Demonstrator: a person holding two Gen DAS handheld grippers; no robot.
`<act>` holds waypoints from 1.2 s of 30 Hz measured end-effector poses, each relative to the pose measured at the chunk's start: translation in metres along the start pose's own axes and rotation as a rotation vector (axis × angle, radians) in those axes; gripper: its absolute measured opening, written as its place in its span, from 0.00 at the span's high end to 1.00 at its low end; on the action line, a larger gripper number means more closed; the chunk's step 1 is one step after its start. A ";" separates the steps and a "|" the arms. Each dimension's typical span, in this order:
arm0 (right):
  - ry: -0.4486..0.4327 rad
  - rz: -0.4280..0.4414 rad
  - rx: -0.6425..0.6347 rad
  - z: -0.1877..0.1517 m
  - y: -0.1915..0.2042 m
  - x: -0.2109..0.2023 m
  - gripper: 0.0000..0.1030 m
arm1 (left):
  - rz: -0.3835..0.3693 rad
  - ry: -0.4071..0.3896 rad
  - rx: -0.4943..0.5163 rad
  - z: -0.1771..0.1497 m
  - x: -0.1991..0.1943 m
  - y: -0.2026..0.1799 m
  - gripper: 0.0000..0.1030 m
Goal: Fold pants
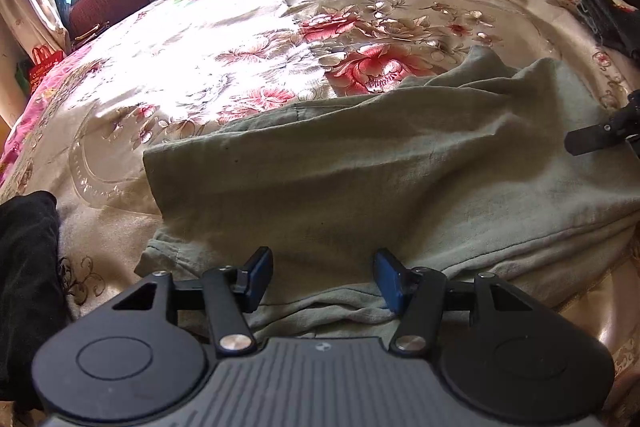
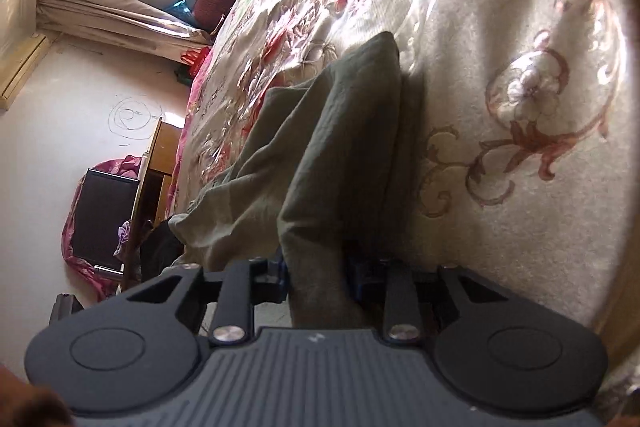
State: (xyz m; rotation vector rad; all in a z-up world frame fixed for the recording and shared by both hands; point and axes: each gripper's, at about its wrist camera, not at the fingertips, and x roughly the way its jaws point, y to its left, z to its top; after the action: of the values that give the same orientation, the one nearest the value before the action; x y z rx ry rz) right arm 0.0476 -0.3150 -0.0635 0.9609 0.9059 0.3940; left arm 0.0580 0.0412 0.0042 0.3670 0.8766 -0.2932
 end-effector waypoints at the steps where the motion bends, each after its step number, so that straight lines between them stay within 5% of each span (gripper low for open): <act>1: 0.003 0.018 0.005 0.001 -0.001 0.007 0.71 | 0.002 -0.012 0.009 0.002 -0.002 -0.001 0.33; 3: -0.018 0.020 0.032 0.003 -0.002 0.010 0.76 | -0.007 -0.070 0.024 0.006 -0.013 -0.004 0.33; 5: -0.070 0.011 0.049 0.001 0.000 -0.002 0.96 | -0.039 -0.123 0.030 0.010 -0.024 -0.005 0.32; 6: -0.103 0.012 0.069 -0.001 0.002 -0.013 0.95 | -0.059 -0.137 0.036 0.012 -0.026 -0.006 0.30; 8: -0.195 0.095 0.045 -0.010 0.016 -0.047 0.96 | -0.063 -0.101 0.063 0.012 -0.017 -0.012 0.22; 10: -0.270 0.050 -0.024 -0.016 0.028 -0.071 0.96 | -0.074 -0.024 0.075 0.006 0.002 -0.017 0.21; 15: -0.117 -0.145 0.085 -0.015 -0.013 -0.052 0.96 | -0.094 -0.024 0.016 0.003 0.003 -0.012 0.21; 19: -0.176 -0.028 0.107 -0.009 -0.007 -0.046 0.88 | -0.074 -0.033 0.029 0.002 0.002 -0.009 0.21; 22: -0.145 -0.070 0.057 -0.003 -0.005 -0.030 0.68 | -0.071 -0.042 0.012 0.000 0.002 -0.006 0.21; 28: -0.114 -0.016 0.099 0.001 -0.012 -0.010 0.72 | -0.043 -0.103 -0.012 -0.005 -0.008 -0.002 0.21; 30: -0.119 -0.065 0.073 -0.003 -0.008 -0.016 0.96 | -0.031 -0.145 0.027 -0.004 -0.013 -0.006 0.21; 36: -0.138 -0.109 0.002 -0.001 0.010 -0.024 0.96 | -0.124 -0.209 0.027 0.016 -0.012 -0.018 0.21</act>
State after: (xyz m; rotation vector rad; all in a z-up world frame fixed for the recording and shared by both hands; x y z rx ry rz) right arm 0.0338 -0.3246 -0.0436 0.9247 0.8294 0.2313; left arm 0.0548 0.0192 0.0199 0.3020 0.6914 -0.4500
